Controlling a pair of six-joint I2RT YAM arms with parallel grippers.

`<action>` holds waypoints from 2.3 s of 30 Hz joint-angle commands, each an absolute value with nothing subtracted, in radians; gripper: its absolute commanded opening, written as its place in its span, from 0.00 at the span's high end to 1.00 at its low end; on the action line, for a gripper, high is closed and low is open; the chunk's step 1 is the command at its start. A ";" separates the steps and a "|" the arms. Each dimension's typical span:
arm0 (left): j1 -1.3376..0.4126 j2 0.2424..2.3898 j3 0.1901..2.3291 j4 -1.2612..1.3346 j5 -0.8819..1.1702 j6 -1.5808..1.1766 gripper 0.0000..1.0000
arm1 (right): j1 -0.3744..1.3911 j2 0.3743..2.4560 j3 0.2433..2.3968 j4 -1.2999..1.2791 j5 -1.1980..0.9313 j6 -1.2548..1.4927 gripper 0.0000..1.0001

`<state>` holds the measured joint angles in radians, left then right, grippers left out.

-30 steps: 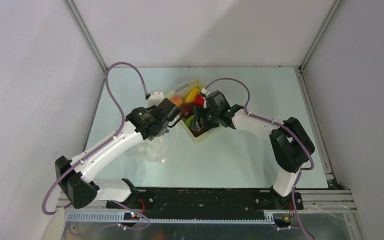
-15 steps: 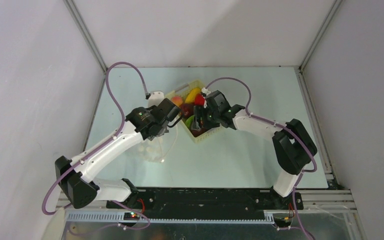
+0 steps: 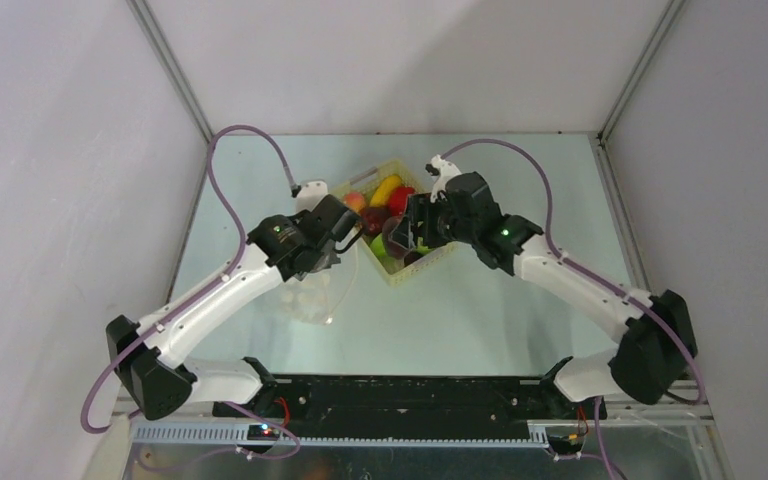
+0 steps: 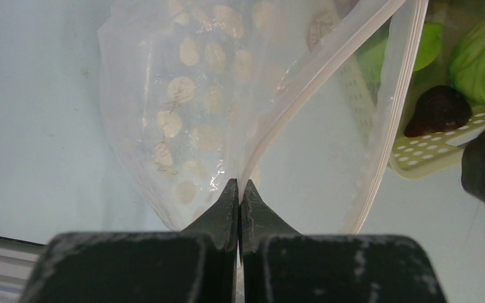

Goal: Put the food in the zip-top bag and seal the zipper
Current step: Pick up the fake fruit from the bin, then place the fake fruit in the zipper food storage bag, then pick up the fake vegetable from the bin.

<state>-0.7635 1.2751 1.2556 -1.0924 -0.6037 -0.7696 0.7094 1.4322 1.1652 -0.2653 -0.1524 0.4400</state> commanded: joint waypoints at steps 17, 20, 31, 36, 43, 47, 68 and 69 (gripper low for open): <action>-0.758 1.160 1.221 -0.950 -0.428 -0.808 1.00 | 0.832 1.301 1.110 -0.011 -0.268 0.589 0.63; -0.759 1.163 1.216 -0.939 -0.419 -0.806 1.00 | 0.844 1.282 1.110 -0.012 -0.242 0.590 0.63; -0.759 1.144 1.212 -0.918 -0.386 -0.806 1.00 | 0.886 1.340 1.110 0.017 -0.185 0.592 0.58; -0.758 1.131 1.211 -0.918 -0.386 -0.806 1.00 | 0.887 1.360 1.111 -0.032 -0.134 0.603 0.46; -0.759 1.123 1.205 -0.914 -0.384 -0.807 1.00 | 0.892 1.355 1.110 -0.049 -0.109 0.611 0.25; -0.758 1.121 1.200 -0.915 -0.385 -0.807 1.00 | 0.894 1.350 1.111 -0.053 -0.107 0.610 0.15; -0.758 1.115 1.200 -0.937 -0.440 -0.811 1.00 | 0.726 1.257 1.111 -0.252 -0.088 0.560 0.01; -0.759 1.114 1.200 -0.936 -0.442 -0.810 1.00 | 0.705 1.259 1.109 -0.268 -0.091 0.581 0.01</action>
